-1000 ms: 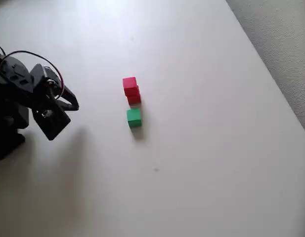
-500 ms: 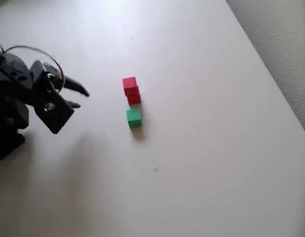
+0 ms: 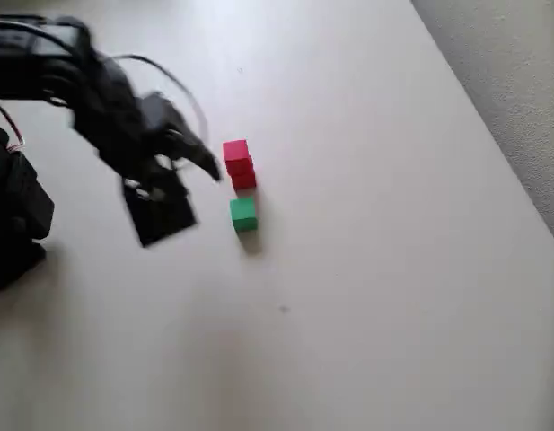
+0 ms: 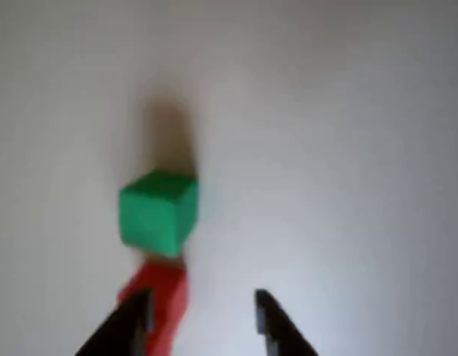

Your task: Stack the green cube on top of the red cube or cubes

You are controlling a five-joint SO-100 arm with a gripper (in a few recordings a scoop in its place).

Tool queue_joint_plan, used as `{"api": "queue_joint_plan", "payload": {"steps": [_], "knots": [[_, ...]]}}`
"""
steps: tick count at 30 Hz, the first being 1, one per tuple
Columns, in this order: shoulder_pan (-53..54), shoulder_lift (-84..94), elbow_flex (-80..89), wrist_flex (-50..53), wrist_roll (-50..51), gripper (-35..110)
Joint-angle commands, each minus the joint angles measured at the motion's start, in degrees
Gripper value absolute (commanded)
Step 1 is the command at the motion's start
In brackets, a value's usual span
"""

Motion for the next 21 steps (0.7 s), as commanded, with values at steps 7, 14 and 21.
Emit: {"api": "queue_joint_plan", "payload": {"steps": [7, 14, 21], "knots": [[1.8, -14.2, -14.7, -0.3, 0.5, 18], [1.1, -17.0, -18.1, 0.9, 0.5, 23], [-0.4, -18.3, -18.3, 0.5, 1.2, 23]]}}
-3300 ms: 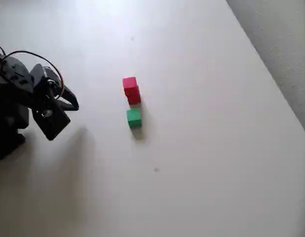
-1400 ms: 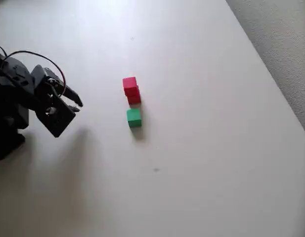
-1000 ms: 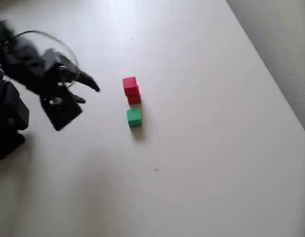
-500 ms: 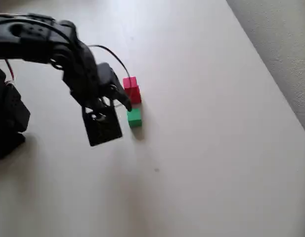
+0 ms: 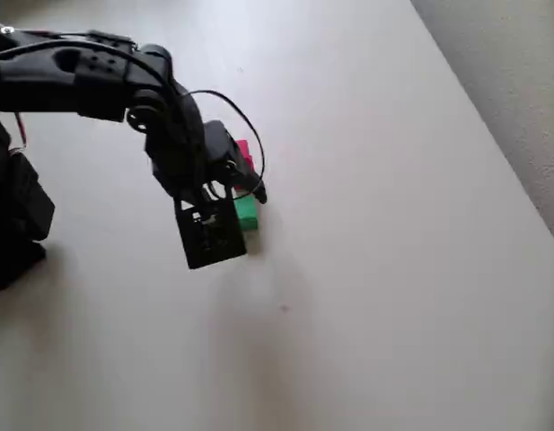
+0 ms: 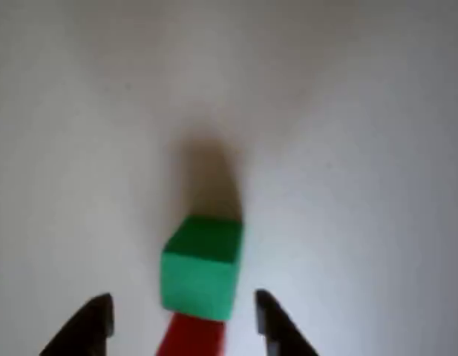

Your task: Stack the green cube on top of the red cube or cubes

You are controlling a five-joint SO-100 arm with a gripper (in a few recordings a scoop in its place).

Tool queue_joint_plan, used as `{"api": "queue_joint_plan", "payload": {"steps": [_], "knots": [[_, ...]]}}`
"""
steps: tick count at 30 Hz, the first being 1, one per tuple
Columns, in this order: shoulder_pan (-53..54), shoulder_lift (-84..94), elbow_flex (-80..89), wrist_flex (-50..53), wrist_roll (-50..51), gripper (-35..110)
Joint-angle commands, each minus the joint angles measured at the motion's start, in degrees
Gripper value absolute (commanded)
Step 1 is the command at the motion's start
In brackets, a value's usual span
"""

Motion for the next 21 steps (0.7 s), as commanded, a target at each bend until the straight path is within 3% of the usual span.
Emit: {"api": "queue_joint_plan", "payload": {"steps": [1, 14, 21], "knots": [[-1.1, -0.4, -3.6, 0.0, 0.9, 23], [-1.3, -5.2, -3.8, -2.5, 1.1, 21], [-1.1, -6.8, -4.7, -3.0, 1.3, 11]]}}
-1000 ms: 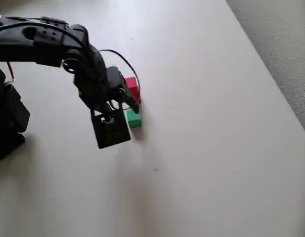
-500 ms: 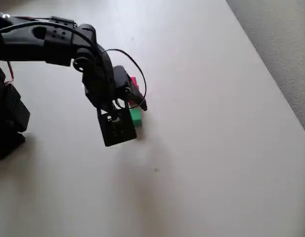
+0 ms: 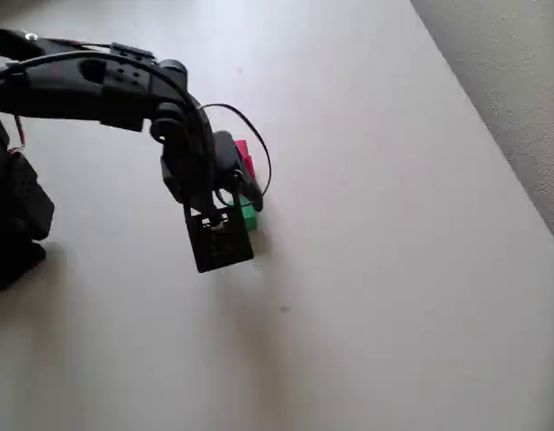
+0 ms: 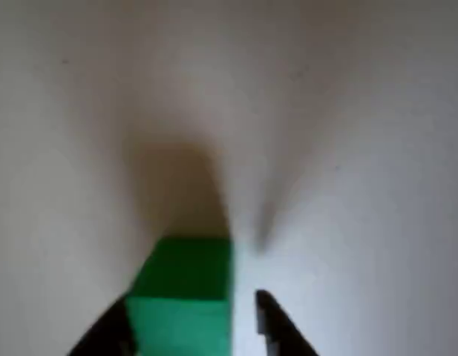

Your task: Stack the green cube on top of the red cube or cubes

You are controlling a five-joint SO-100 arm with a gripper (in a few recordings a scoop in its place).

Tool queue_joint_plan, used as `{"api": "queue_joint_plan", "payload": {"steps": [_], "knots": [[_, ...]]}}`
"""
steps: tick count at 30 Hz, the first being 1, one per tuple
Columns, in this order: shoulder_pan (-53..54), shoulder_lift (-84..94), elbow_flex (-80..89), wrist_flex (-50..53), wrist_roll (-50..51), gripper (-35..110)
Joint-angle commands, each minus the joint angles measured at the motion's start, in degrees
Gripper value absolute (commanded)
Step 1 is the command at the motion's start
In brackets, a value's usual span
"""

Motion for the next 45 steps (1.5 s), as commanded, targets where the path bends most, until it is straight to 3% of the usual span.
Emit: {"api": "queue_joint_plan", "payload": {"steps": [1, 9, 18, 28, 45], "knots": [[0.0, 0.0, -3.6, -0.7, 0.6, 10], [0.5, 3.4, -6.0, 3.3, 0.4, -2], [-1.4, 12.7, -10.5, 12.1, 0.3, -2], [-5.4, 11.3, -23.6, 22.7, 2.5, -2], [-12.6, 6.6, -26.9, 25.1, 8.8, -2]]}}
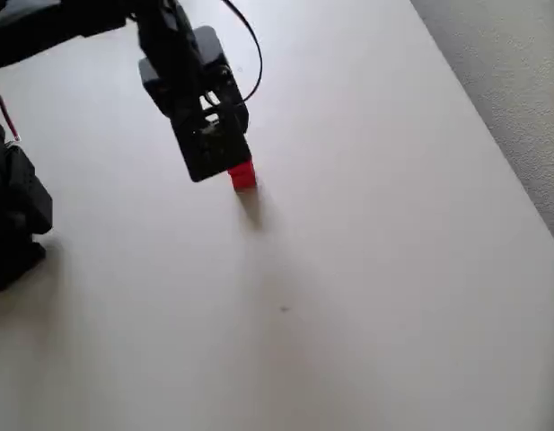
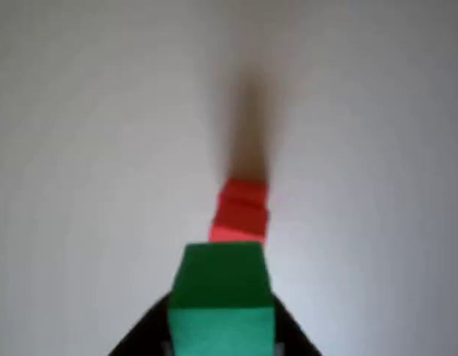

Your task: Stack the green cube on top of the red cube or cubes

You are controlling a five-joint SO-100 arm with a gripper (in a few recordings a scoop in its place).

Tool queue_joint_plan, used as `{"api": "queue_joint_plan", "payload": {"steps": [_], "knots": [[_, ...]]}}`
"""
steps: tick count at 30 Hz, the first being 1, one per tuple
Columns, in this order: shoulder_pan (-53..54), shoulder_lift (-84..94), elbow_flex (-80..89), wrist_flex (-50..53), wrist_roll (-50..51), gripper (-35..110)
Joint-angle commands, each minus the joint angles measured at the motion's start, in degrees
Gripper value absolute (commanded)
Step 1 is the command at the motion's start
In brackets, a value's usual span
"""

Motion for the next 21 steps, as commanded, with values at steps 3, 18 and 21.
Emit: {"api": "queue_joint_plan", "payload": {"steps": [3, 18, 21], "knots": [[-2.1, -0.1, -4.0, 0.4, 2.0, -2], [-3.7, -4.0, -5.8, 1.0, 4.9, -2], [-4.0, -4.8, -6.2, 1.0, 5.4, -2]]}}
